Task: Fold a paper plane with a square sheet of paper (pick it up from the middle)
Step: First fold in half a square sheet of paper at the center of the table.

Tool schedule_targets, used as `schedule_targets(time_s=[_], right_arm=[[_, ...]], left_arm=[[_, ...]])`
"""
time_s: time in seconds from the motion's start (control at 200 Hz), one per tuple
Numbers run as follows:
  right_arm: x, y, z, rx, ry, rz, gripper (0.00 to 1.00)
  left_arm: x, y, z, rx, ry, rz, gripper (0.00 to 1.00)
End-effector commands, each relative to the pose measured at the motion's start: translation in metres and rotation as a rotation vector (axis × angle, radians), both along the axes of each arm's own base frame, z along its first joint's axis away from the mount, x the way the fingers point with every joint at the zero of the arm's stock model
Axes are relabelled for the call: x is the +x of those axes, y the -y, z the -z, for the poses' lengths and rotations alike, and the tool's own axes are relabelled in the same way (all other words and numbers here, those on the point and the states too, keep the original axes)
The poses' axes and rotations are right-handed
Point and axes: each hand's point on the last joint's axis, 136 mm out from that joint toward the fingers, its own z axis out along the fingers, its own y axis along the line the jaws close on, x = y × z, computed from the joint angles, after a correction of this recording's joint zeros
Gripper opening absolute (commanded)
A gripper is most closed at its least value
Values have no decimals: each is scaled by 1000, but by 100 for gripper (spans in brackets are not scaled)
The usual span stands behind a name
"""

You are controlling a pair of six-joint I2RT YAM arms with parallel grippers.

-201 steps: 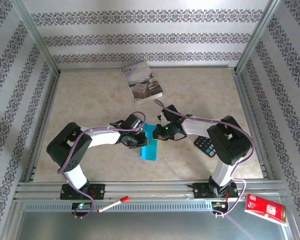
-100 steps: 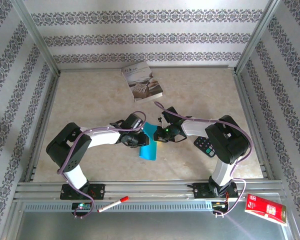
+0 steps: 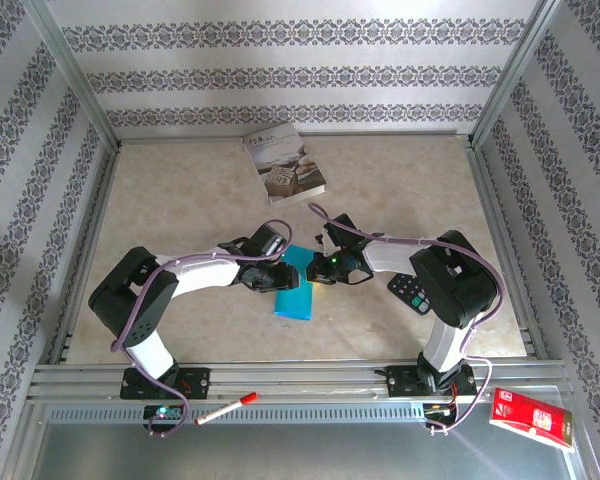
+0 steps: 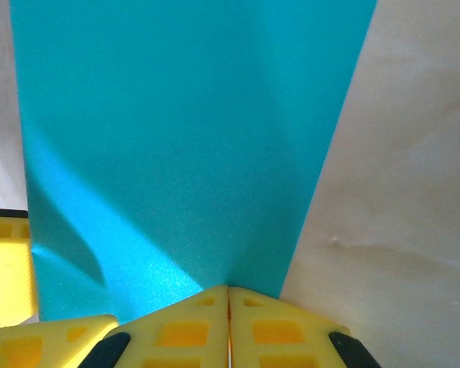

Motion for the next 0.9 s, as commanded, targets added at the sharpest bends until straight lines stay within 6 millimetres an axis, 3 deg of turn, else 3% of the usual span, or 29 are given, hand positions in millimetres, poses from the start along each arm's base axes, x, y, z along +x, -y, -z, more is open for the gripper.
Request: schedule_targets(time_s=[0.0, 0.285, 0.665, 0.794, 0.894], right_arm=[[-23, 23, 38, -138, -83, 8, 8], [-20, 21, 34, -133, -75, 8, 8], [-14, 16, 28, -120, -60, 2, 10], [-9, 11, 16, -93, -43, -4, 14], [0, 5, -4, -34, -17, 2, 18]], left_arm=[[-8, -16, 7, 90, -25, 7, 41], [-10, -14, 15, 95, -42, 18, 29], [-12, -17, 19, 106, -48, 18, 24], [-14, -19, 24, 116, -57, 18, 24], [-15, -20, 26, 121, -60, 18, 24]])
